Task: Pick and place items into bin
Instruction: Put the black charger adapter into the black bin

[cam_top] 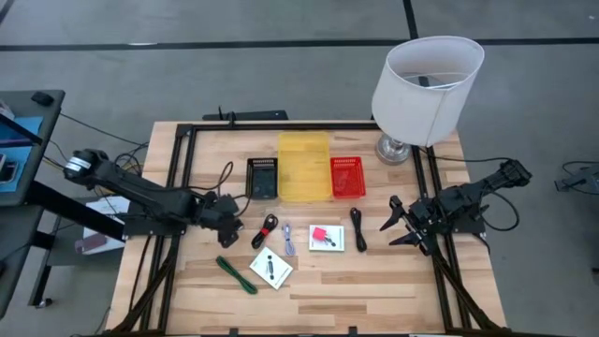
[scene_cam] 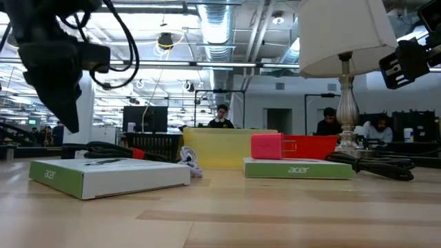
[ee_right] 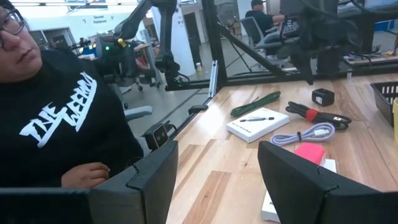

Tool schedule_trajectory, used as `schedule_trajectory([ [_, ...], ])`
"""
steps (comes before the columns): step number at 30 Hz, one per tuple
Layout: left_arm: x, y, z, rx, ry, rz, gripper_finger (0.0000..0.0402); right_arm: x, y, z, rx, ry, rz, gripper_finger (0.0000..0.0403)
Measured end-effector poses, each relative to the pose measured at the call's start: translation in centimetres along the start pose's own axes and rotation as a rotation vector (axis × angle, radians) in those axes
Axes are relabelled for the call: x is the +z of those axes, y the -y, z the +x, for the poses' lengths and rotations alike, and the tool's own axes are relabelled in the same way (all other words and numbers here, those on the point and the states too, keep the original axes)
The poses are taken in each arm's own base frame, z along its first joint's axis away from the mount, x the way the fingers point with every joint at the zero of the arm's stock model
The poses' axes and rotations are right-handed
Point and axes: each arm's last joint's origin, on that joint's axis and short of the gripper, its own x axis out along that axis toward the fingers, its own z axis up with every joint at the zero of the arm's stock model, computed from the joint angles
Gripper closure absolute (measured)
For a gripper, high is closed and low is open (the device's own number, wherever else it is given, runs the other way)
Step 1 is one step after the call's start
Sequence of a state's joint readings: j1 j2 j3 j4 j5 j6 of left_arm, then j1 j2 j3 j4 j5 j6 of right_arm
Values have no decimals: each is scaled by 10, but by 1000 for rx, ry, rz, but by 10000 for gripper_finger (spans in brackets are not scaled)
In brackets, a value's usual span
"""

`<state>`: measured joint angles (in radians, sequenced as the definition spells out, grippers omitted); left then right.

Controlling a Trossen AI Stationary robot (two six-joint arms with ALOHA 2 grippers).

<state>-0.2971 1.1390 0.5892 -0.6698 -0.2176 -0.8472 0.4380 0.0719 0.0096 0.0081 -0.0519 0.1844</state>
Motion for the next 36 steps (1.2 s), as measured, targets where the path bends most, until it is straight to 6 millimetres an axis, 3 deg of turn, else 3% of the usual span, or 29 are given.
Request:
schedule_trajectory([
  [7, 3, 4, 11, 8, -20, 28, 141, 0, 0, 0, 0, 0, 0, 184],
  [36, 11, 0, 14, -14, -47, 24, 141, 0, 0, 0, 0, 0, 0, 184],
])
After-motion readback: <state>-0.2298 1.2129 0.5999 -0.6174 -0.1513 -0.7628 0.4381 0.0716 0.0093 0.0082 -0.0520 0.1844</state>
